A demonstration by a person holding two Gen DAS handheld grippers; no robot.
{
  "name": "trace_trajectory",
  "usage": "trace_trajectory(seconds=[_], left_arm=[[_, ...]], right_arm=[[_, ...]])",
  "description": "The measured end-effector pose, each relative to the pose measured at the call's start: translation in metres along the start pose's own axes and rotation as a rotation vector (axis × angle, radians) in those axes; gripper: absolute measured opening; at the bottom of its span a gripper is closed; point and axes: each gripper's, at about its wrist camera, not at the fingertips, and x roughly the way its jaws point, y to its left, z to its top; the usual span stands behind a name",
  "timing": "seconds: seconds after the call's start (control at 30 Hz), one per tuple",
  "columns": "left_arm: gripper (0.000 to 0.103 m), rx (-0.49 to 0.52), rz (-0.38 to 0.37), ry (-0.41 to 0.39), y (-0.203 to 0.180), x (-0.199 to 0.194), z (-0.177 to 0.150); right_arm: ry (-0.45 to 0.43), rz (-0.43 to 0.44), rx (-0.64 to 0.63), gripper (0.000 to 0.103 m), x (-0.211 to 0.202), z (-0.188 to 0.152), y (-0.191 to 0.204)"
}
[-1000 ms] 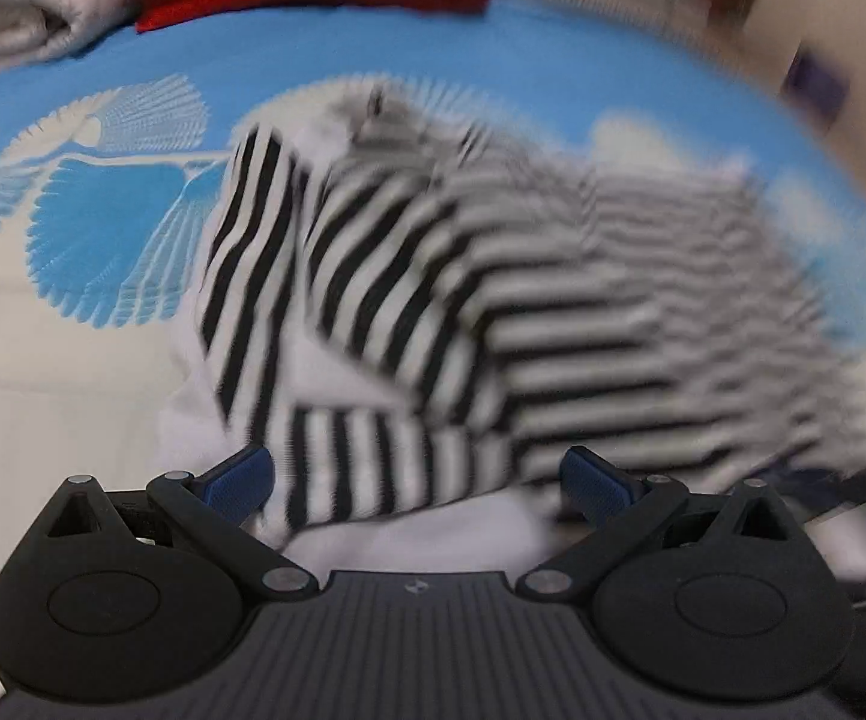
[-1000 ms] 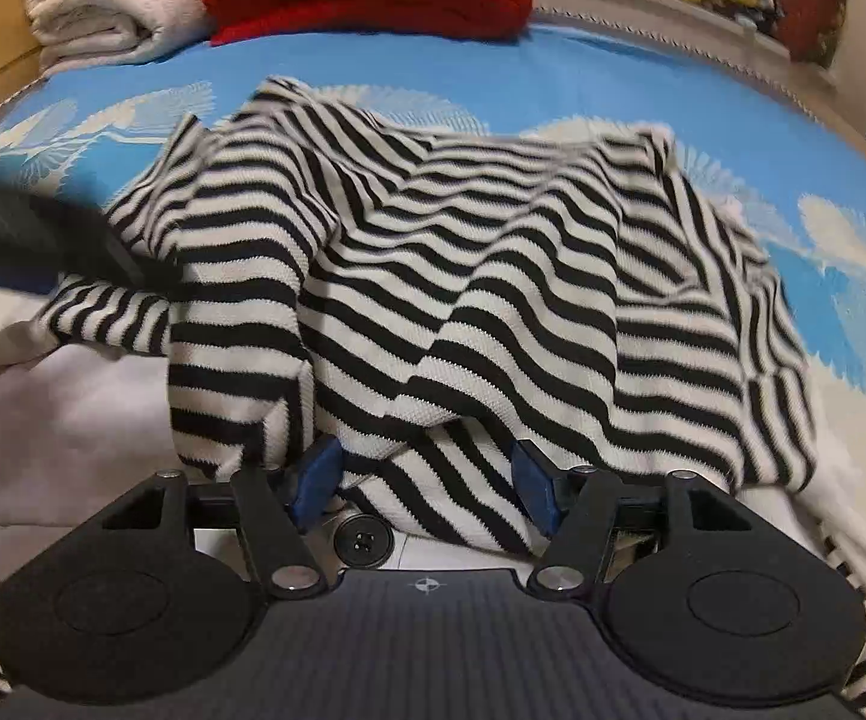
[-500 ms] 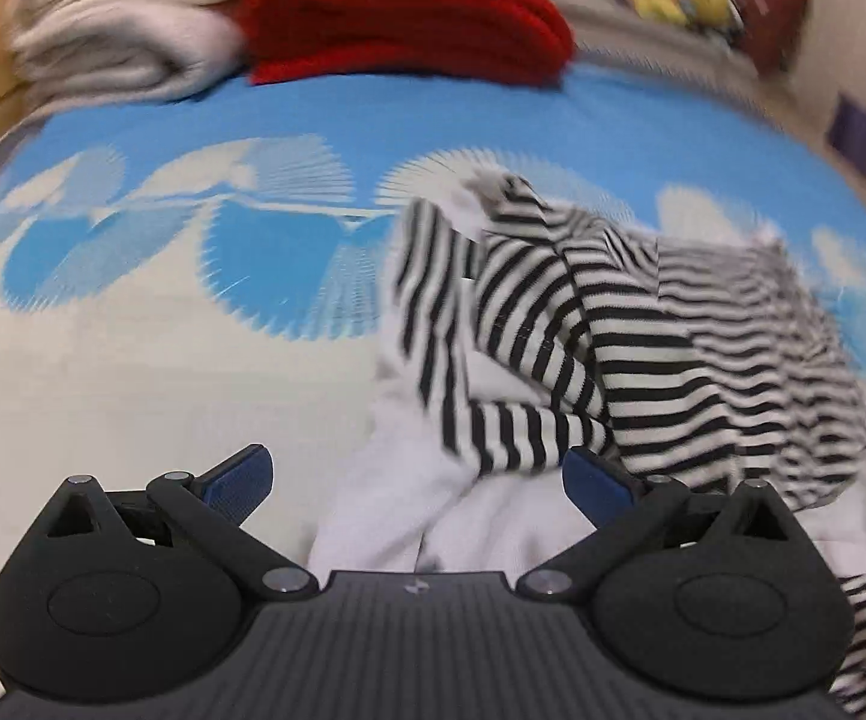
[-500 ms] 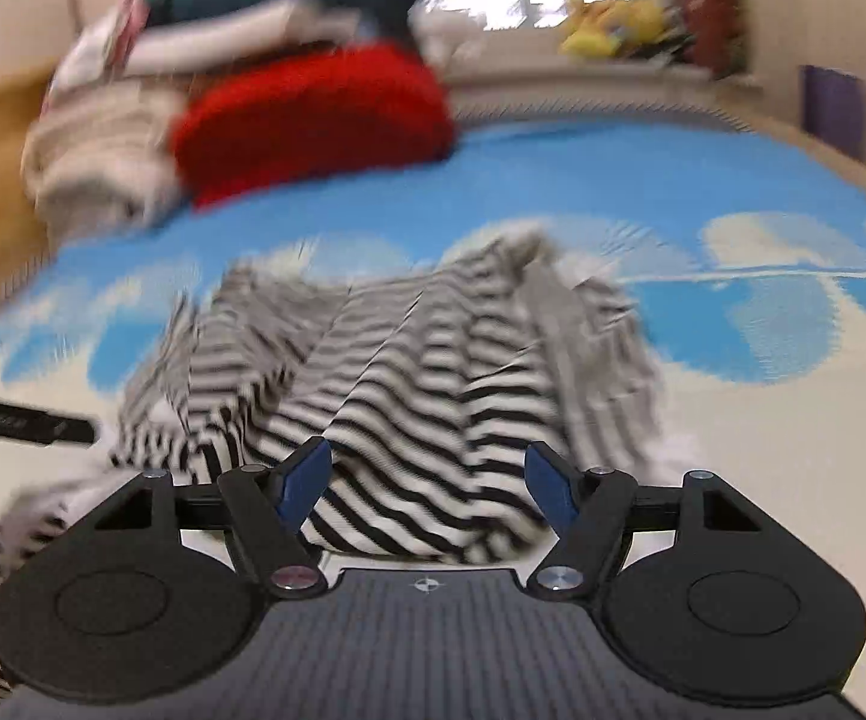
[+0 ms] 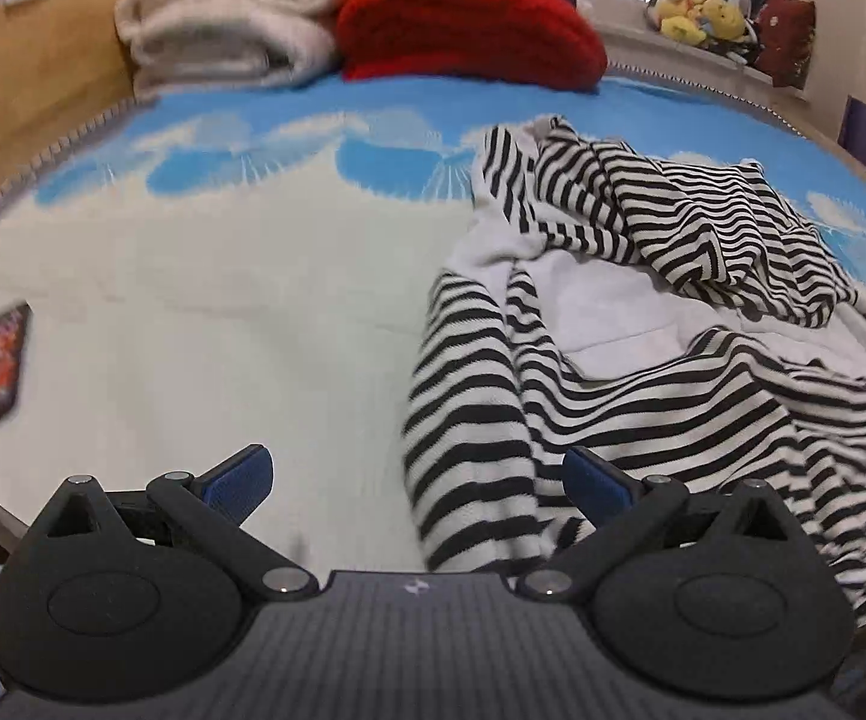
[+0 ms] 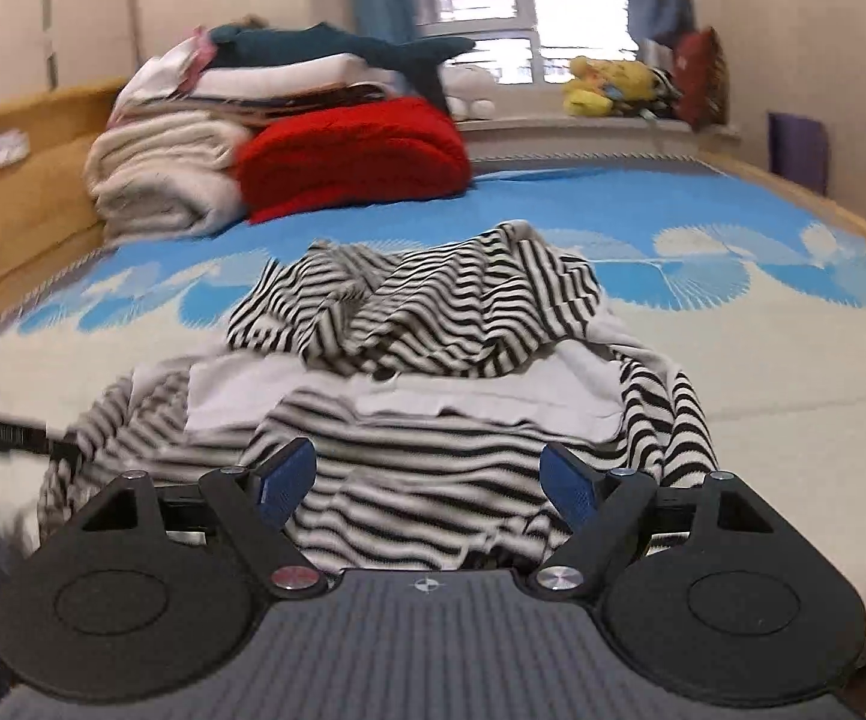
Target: Fold small clothes
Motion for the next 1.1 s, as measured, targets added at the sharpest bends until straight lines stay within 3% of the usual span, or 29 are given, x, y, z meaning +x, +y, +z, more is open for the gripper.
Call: trace_trajectory(seconds=[0.7,0.8,1.1], left_arm=[[0.103,-0.030,0.031,0.033,0.017,0.004,-0.011],[0.103,-0.039,0.026,0.060,0.019,0.011,-0.010],[0.103,-0.134,-0.049,0.174,0.036,0.032,-0.009]], right_arm=[[0.020,-0.033,0.014,0.083,-0.004,-0.012,-0.004],[0.006,-0.069,0.019,0.083,-0.005,-0.011,-0.008],[0.071,-0.214,0.255,0.083,0.000,-0.018,-0.069]])
